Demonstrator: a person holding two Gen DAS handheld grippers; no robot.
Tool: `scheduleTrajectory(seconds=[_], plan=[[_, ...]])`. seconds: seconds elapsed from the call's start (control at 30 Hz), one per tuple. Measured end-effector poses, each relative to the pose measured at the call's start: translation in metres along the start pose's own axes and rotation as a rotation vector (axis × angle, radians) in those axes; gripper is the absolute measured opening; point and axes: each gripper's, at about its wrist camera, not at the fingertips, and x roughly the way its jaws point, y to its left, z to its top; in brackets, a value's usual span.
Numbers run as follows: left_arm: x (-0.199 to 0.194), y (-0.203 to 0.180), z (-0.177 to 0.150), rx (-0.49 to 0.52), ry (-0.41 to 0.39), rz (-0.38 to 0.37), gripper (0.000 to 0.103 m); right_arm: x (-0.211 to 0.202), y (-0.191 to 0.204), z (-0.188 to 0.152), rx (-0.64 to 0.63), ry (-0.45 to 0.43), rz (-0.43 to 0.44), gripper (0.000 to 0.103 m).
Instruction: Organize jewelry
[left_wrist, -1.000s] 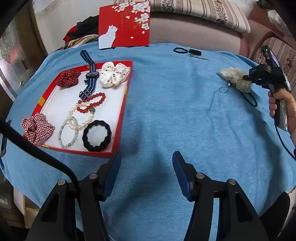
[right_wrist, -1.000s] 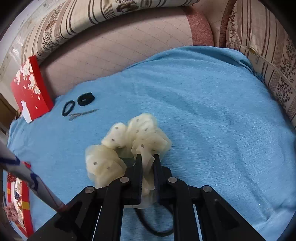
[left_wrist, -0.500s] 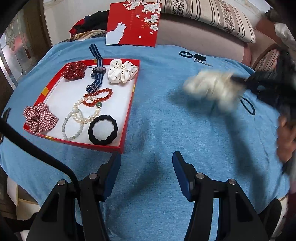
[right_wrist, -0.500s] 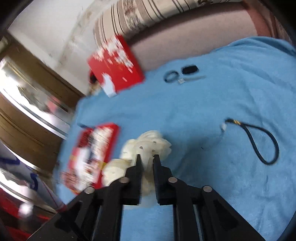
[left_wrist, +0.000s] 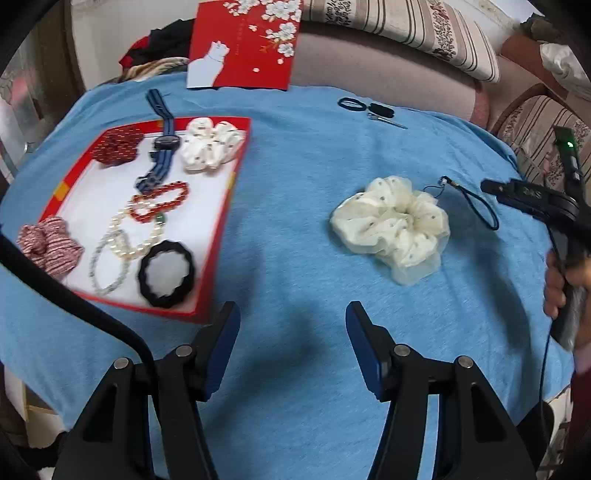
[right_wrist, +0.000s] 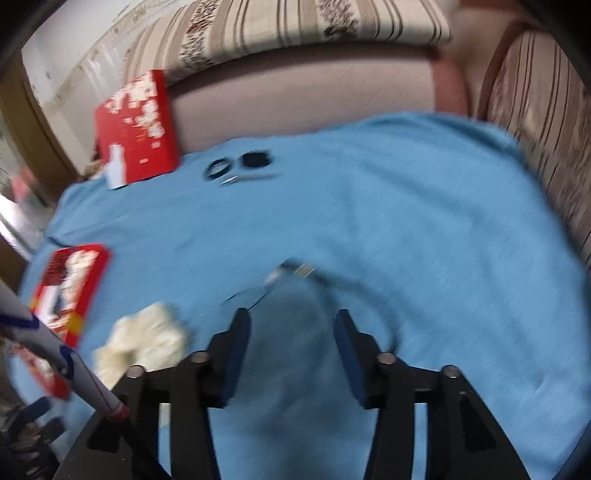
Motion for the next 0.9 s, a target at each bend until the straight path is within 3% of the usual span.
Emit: scheduleTrajectory(seconds=[0.13,0.2,0.3,0.37,0.47,0.57,0.67,0.9], plan=[[0.013,-0.005,0.012,-0.037,0.022,-0.054,0.062,0.028,-0.022,0.025,0.027,0.013,-0.099,0.057],[0.016,-0.007,0.017,-0.066,0.030,-0.084,0.062,0.043,-0.037,0.026,0.099,0.072,-0.056,0.052],[0.016,-0.009,0.021,-0.064,0.022,-0.096,0.062,0.052,-0.048,0.012,0.189,0.144,0.040,0.028],[0.017,-0.009,0.023,-0.062,0.017,-0.090,0.063,0.048,-0.048,-0.006,0.218,0.192,0.093,0.025],[0.023,-0.005,0.027,-0.074,0.021,-0.090,0.063,0.031,-0.042,-0.031,0.204,0.244,0.152,0.025],[0.033,-0.003,0.033,-0.088,0.027,-0.106,0.065,0.012,-0.036,-0.033,0.138,0.199,0.120,0.027],[0.045,-0.011,0.041,-0.079,0.032,-0.123,0.067,0.002,-0.026,-0.026,0.062,0.119,0.058,0.051],[0.077,-0.043,0.064,-0.004,0.035,-0.163,0.070,0.035,-0.004,-0.003,0.008,0.081,0.040,0.053]])
